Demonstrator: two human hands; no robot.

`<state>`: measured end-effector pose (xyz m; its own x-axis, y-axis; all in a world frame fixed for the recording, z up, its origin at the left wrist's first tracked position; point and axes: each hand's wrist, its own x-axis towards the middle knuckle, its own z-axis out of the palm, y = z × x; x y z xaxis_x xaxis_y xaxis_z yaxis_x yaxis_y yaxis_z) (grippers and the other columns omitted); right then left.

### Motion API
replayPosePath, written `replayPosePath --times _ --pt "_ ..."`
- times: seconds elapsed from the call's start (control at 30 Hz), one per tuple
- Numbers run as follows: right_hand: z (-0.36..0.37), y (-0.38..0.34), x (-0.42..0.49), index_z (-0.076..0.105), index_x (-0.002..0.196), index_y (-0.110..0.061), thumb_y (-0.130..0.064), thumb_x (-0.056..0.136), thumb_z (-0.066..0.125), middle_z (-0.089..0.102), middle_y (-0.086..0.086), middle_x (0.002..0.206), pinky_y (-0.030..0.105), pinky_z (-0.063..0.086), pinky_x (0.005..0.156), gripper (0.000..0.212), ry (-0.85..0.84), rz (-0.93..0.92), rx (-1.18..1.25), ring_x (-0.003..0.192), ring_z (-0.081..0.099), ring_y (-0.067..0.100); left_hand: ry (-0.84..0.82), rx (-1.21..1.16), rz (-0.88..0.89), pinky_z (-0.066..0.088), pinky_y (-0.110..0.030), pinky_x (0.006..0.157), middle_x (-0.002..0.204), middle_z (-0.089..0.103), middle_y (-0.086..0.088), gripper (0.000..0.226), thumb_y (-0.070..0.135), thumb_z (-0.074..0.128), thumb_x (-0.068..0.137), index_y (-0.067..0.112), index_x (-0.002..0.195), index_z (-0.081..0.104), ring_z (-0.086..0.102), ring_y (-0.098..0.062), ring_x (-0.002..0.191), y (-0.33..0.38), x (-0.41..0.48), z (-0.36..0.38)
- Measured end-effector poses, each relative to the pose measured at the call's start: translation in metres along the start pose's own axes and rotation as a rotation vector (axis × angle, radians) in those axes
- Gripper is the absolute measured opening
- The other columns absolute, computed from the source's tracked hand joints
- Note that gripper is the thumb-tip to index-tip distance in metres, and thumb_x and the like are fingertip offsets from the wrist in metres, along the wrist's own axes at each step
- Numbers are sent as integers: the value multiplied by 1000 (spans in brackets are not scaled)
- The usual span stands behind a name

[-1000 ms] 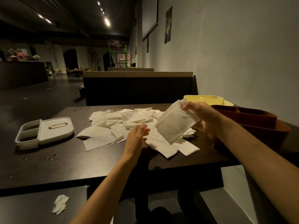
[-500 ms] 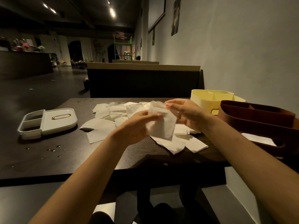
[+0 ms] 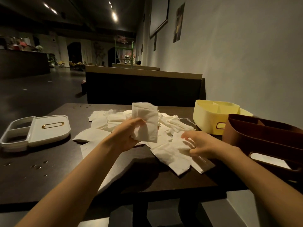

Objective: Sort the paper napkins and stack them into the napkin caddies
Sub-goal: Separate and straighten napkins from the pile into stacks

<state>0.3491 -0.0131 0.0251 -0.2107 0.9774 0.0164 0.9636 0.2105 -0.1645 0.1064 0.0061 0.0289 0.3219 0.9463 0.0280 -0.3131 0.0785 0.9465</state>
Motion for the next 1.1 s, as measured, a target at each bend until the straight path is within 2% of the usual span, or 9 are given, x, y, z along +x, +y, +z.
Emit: replayPosePath --times 0.07,0.17,0.4,0.5,0.6,0.77,0.87,0.97,1.1 --pt "2 4 2 51 129 -23 -8 85 61 52 0 133 25 46 94 47 94 17 -41 116 51 15 -77 -10 -11 52 -35 71 105 63 -14 21 4 43 94 21 103 52 64 -24 98 1 9 4" --pt "6 9 5 60 117 -25 -9 88 58 60 0 123 25 50 89 33 171 6 -41 106 57 13 -57 4 -34 51 -33 64 101 64 -11 10 18 46 97 22 100 53 64 -21 89 1 17 9" --pt "6 9 7 46 131 -30 -21 83 65 47 -6 136 25 46 95 52 35 -29 -55 115 48 10 35 61 -23 50 -32 68 97 55 -9 6 23 49 96 21 99 54 54 -21 87 -2 31 8" --pt "11 6 10 51 125 -29 -23 87 63 51 -6 130 26 47 95 40 111 -75 -187 114 50 12 85 71 -44 49 -30 67 93 52 -8 7 24 48 97 23 91 52 53 -21 83 -9 31 4" --pt "20 10 11 60 116 -24 -21 91 57 59 -6 118 28 49 90 25 214 -102 -204 107 54 12 119 119 -67 51 -34 66 96 52 -8 8 29 51 95 22 99 52 53 -24 87 -15 31 -3" --pt "18 20 14 69 99 -19 -12 87 58 66 -4 95 28 50 77 18 328 -43 69 88 58 13 89 104 -95 52 -38 67 99 51 -12 7 31 50 94 24 94 50 53 -27 88 -17 33 -9" --pt "5 19 16 71 92 -14 -8 83 60 66 -1 84 23 45 65 15 412 15 227 77 57 15 89 120 -97 55 -36 61 104 52 -13 7 32 52 94 26 96 50 54 -27 90 -18 32 -9" --pt "0 20 18 69 90 -15 -10 87 56 61 -3 80 21 43 63 14 470 58 304 79 56 16 112 135 -98 55 -34 60 106 52 -10 6 33 53 93 28 93 49 54 -27 92 -19 31 -9" --pt "-9 18 22 58 101 -17 -16 95 49 59 1 93 29 50 70 11 564 142 534 88 56 17 128 115 -111 52 -40 75 110 53 -11 6 33 53 93 27 93 51 54 -29 100 -21 33 -12"
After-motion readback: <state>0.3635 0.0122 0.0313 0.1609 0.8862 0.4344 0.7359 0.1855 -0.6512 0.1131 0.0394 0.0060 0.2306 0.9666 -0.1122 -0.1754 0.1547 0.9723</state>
